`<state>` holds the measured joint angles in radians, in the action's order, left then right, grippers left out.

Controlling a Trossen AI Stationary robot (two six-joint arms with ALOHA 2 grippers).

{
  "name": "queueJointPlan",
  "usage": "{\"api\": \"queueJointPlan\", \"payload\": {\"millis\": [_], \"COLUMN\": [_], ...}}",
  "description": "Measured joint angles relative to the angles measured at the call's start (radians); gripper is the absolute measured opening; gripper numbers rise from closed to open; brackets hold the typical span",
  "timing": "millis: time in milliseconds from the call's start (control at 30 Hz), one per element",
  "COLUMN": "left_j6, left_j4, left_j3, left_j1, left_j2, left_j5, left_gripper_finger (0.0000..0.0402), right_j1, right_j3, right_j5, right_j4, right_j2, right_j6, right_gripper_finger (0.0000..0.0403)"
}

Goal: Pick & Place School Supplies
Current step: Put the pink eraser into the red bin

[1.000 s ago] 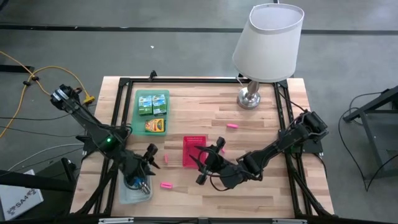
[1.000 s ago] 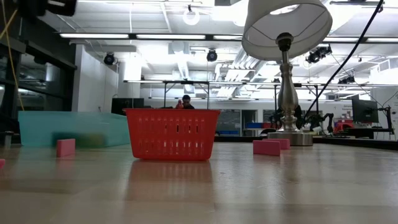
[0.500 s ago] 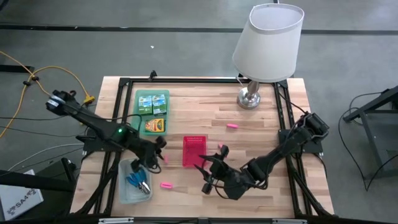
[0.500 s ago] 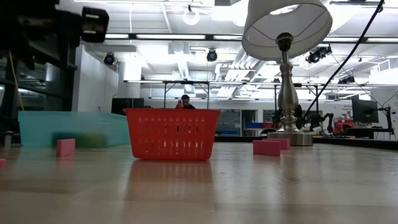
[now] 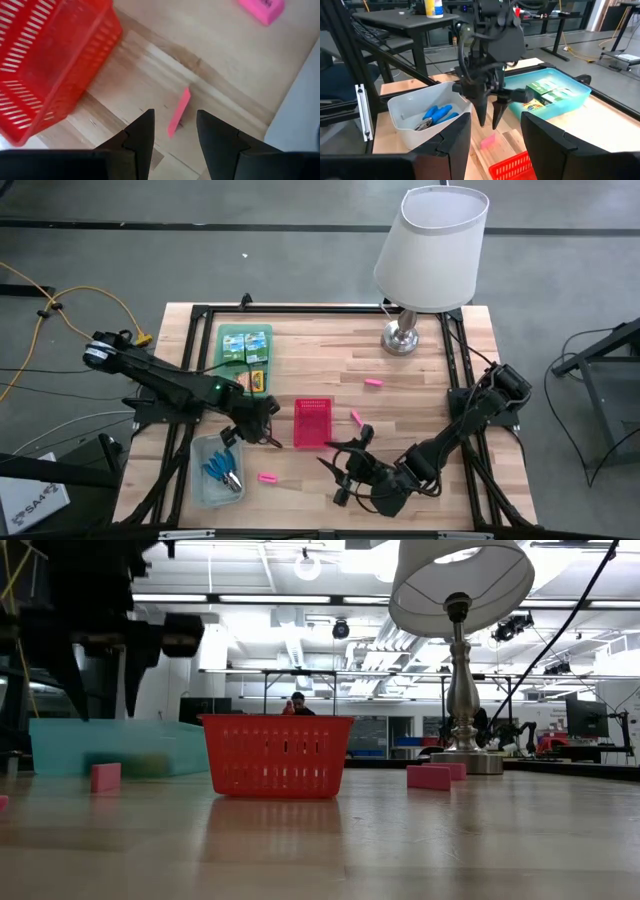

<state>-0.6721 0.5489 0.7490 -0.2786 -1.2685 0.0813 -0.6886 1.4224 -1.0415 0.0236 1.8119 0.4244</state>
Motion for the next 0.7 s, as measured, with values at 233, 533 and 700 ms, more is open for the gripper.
{"api": "queueJointPlan", "payload": {"millis": [233, 533, 700], "left_j6": [-0.053, -0.153, -0.192], "left_j4": [-0.006, -0.044, -0.033], "left_j3": [0.000, 0.000, 0.003], "left_j1": [0.009, 0.009, 0.010], "left_j2": [-0.056, -0.123, -0.148], "left_j5": [0.062, 0.010, -0.014], "left_gripper_finger": [0.0139, 0.0139, 0.0139], "right_j1": [-0.045, -0.072, -0.073], "right_j3": [0.000, 0.000, 0.000], "right_j5": [-0.079, -0.113, -0.113], "right_j4": [0.001, -0.019, -0.028], "right_j2": [-0.002, -0.003, -0.004], "right_j6": [-0.001, -0.002, -0.002], "right_gripper_finger": [0.0165, 0.0165, 0.0165]}}
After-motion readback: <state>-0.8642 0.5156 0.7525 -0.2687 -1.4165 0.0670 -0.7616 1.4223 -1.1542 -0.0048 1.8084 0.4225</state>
